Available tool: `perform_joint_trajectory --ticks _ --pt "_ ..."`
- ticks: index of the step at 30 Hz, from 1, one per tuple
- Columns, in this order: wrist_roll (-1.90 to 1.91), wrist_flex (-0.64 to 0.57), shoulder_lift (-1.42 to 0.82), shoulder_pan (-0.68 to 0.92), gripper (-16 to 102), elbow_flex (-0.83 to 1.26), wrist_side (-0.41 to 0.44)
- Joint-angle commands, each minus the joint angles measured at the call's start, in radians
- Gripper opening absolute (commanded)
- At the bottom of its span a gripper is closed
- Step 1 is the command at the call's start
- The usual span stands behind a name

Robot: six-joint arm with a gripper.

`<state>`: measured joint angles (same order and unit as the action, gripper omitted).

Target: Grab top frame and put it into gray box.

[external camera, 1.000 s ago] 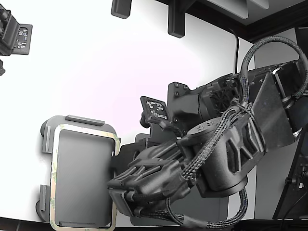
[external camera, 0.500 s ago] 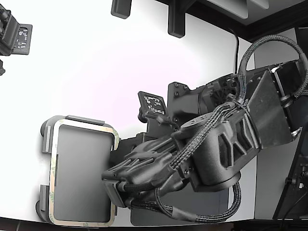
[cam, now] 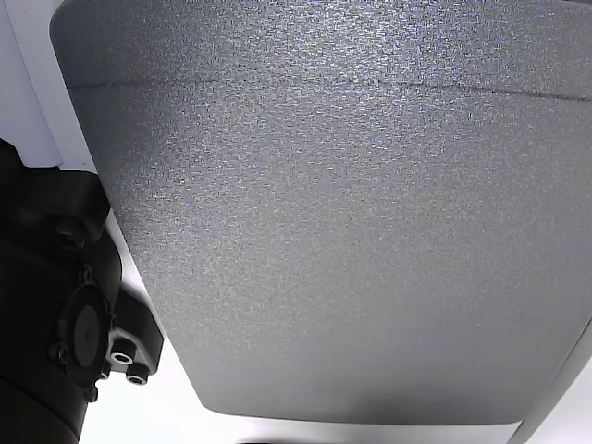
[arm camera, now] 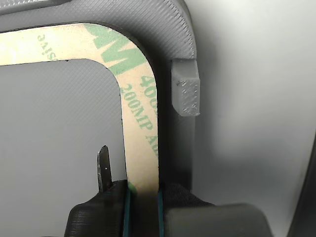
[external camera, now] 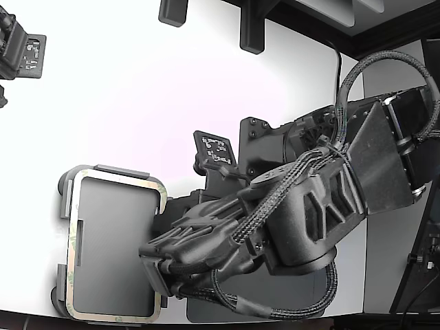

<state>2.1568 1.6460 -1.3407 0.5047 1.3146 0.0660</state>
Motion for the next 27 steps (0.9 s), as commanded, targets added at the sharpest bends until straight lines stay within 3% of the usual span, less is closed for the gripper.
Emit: perform_joint_trajectory --ticks 1,27 --pt "0.000 0.012 -0.043 -0.014 -13 -0.009 -0.002" --pt "-0.002 0.012 -0.025 -0.014 -13 -0.008 -0.002"
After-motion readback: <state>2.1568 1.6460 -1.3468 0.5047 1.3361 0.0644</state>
